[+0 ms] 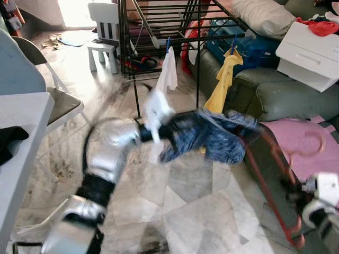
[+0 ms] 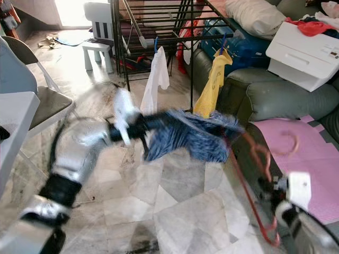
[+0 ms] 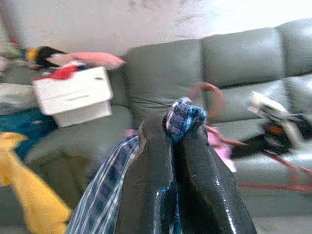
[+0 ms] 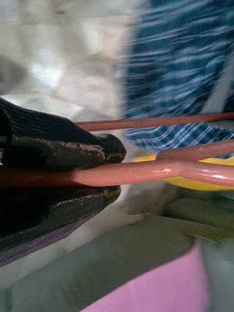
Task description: Hang hanger
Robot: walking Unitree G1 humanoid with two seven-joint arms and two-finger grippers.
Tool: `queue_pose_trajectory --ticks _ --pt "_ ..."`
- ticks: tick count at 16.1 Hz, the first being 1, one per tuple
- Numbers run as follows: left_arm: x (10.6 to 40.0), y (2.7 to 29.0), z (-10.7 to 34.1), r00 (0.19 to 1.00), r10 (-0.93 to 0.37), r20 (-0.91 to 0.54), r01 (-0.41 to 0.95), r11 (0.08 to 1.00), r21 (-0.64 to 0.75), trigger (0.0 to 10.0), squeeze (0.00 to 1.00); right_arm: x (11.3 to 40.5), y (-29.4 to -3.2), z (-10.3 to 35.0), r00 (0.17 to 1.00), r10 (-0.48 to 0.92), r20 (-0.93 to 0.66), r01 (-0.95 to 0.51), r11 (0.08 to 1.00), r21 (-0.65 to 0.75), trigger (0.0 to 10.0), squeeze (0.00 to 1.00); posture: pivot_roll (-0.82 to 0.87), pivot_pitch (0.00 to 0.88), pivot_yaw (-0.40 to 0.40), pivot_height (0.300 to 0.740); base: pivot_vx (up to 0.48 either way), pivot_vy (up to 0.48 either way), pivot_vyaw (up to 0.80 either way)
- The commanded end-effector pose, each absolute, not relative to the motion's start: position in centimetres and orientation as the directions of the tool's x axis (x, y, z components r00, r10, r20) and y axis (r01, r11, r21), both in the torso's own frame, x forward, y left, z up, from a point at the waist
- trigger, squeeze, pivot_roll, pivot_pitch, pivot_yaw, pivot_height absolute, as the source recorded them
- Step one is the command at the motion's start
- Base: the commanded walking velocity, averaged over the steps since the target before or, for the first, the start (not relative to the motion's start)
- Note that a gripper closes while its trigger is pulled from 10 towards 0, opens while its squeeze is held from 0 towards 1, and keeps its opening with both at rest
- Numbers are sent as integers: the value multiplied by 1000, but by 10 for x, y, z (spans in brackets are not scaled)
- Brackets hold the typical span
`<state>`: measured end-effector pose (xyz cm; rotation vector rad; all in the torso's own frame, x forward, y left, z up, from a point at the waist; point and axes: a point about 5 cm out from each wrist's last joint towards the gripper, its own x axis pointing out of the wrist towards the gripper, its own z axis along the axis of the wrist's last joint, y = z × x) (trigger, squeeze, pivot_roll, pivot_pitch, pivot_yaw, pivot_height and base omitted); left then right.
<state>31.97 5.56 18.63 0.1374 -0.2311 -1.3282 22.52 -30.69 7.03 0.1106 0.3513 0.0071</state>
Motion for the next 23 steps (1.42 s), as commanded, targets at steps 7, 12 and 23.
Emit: queue_pose_trajectory --ticks 7,12,23 --pt "281 49 131 106 -993 -55 989 100 111 10000 0 269 -329 147 950 -313 9 269 828 492 10000 0 68 0 -63 740 0 0 0" --pt "285 56 117 179 -974 -140 969 150 196 10000 0 286 -308 176 954 -287 87 175 767 617 10000 0 70 0 -70 740 0 0 0" --pt "284 36 76 252 -943 -217 957 211 198 10000 1000 284 -231 169 990 99 101 -113 983 142 10000 0 56 0 -70 740 0 0 0"
